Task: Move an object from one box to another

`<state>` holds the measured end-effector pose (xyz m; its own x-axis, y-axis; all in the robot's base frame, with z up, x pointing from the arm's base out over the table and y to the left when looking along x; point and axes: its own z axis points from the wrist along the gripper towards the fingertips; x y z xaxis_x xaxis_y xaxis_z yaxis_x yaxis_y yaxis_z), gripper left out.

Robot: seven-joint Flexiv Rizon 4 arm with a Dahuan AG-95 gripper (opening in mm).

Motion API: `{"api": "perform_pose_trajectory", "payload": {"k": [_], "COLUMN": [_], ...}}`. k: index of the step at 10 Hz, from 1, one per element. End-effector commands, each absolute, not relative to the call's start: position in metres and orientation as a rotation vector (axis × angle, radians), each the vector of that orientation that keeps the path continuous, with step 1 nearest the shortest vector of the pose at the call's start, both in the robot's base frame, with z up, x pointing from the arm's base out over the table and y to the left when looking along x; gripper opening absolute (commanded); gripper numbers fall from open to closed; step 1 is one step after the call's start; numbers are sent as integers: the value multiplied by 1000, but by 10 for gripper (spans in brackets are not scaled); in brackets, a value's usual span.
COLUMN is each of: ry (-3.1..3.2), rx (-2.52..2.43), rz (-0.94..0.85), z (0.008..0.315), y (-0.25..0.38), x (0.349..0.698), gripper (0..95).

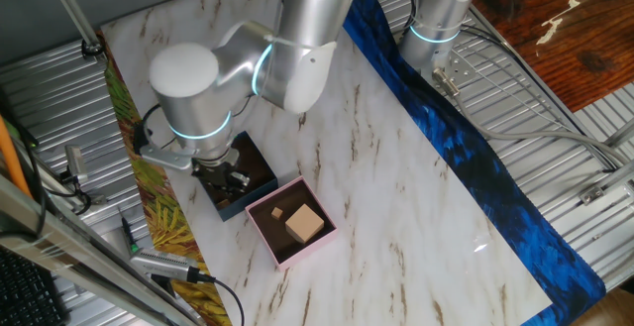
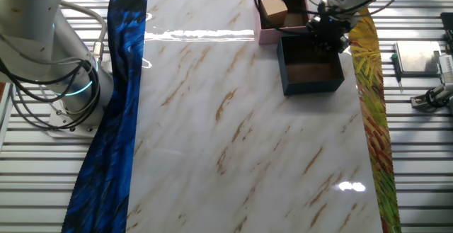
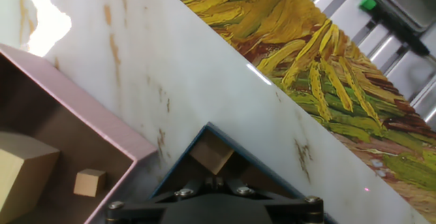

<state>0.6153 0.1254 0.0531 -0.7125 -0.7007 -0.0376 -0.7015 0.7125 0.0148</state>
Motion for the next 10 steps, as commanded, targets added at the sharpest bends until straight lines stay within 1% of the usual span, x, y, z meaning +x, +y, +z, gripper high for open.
{"api": "perform_pose_trajectory", "payload": {"k": [1,2,4,10], "ry": [2898,2911,2913,2913], "rx": [-1176,-1165,-1152,-1114], "rz": [50,47,47,30], "z": [85,100,114,113], "y": [123,124,130,133], "x": [613,614,620,623], "gripper": [0,0,0,0]}}
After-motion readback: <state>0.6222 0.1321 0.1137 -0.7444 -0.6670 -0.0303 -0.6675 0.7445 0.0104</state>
